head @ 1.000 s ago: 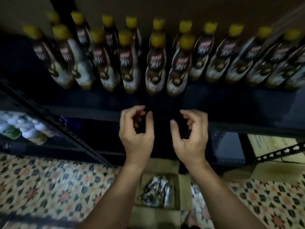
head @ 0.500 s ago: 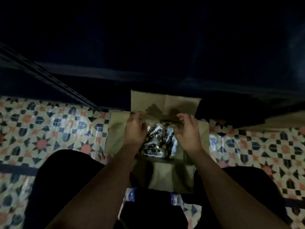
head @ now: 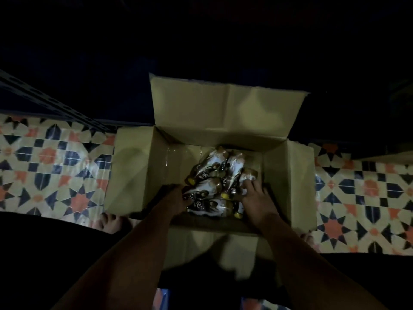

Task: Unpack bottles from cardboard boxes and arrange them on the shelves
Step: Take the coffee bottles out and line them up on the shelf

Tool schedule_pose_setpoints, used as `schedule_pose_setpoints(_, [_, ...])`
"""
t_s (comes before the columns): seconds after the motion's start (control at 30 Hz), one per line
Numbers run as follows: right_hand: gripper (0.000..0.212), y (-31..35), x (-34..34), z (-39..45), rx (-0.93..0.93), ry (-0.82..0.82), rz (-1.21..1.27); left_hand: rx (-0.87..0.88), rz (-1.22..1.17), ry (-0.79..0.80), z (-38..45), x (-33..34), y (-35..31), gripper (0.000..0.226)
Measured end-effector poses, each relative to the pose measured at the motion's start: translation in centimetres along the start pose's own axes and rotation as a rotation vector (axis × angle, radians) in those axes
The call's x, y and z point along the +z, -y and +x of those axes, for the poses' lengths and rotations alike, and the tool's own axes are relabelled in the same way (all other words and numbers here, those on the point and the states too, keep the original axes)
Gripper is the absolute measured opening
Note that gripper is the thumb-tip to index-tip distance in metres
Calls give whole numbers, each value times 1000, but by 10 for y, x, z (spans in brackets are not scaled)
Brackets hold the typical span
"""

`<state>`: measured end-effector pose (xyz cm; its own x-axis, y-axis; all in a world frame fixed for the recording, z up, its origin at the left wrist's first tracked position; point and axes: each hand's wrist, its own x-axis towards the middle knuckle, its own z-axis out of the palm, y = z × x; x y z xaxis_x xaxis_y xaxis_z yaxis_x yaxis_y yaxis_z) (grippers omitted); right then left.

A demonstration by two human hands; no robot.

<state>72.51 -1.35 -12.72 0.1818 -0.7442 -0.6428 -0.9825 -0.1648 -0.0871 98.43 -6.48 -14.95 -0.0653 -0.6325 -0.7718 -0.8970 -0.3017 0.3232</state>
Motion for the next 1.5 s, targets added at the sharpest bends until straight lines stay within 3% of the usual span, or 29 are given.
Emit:
schedule_pose_setpoints(0.13, [37,3,10,9,-100,-93,-144,56,-37,-9,2,7,8,64])
schedule_pose_setpoints(0.27, [40,4,13,14,-126,-146,-185,56,-89,-40,4,6,12,61])
schedule_pose_setpoints(0.43, [47,-2,12,16,-129,-93,-199,54,-423,-95,9,8,15,62])
schedule_pose_setpoints(0.57, [55,-14,12,7,-158,-147,-160,44,-607,-185,-7,-6,-9,53])
schedule_pose_setpoints(0.77, [56,-13,8,13,-5,-278,312,197,-587,-273,-18,-10,-32,49])
schedule_pose_setpoints(0.9, [42,-5,-1,9,180,-376,895,253,-639,-144,-17,4,-49,43])
schedule_pose_setpoints(1.0, [44,-2,4,9,250,-322,1145,207,-686,-136,-13,17,-64,47])
schedule_pose_setpoints(1.07, [54,2,8,12,296,-301,1199,178,-733,-134,-8,21,-71,46])
schedule_pose_setpoints(1.2, [45,7,14,25,328,-322,1164,129,-739,-183,5,24,-82,36])
schedule_pose_setpoints(1.4, [39,9,16,34,381,-318,1264,144,-780,-274,9,13,-76,59])
schedule_pose_setpoints(1.5, [38,11,14,33,368,-313,1281,134,-796,-318,5,7,-71,46])
